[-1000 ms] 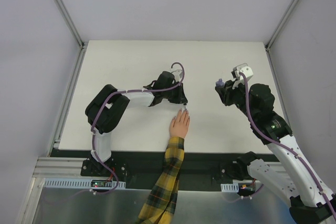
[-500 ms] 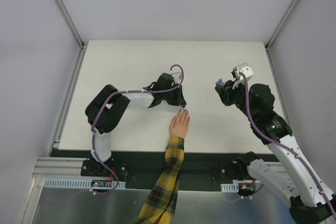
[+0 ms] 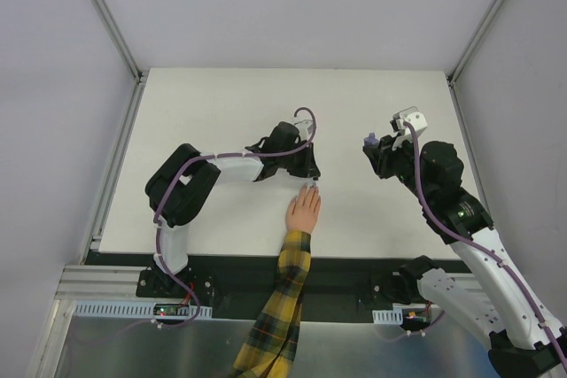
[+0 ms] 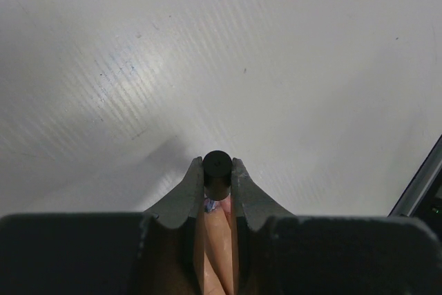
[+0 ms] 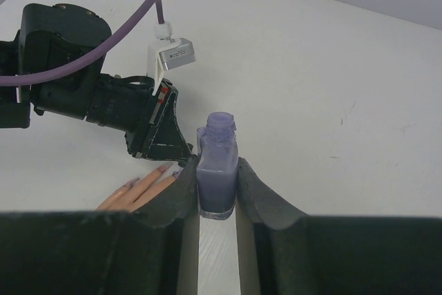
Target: Paint the nails
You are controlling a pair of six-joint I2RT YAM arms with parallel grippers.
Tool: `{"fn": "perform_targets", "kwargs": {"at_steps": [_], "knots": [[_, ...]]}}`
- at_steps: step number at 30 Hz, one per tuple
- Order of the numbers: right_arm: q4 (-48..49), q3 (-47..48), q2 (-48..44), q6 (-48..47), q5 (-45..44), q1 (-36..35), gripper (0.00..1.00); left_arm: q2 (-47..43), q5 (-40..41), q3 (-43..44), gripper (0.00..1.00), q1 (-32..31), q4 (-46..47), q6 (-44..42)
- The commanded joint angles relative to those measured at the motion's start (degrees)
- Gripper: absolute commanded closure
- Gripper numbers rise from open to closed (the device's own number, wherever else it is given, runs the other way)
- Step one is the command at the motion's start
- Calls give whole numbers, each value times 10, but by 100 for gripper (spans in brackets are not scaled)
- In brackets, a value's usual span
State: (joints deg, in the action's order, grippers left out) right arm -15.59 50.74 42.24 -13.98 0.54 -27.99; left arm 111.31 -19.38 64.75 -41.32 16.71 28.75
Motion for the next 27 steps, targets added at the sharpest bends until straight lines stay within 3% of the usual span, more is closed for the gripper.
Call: {"fn": "perform_targets", "kwargs": {"at_steps": [1, 27], "knots": [[35, 3, -4, 7, 7, 2, 100, -16, -2, 22, 100, -5, -1, -13], [37, 2, -1, 10, 10, 2, 99, -2, -8, 27, 100, -12, 0, -2]]}}
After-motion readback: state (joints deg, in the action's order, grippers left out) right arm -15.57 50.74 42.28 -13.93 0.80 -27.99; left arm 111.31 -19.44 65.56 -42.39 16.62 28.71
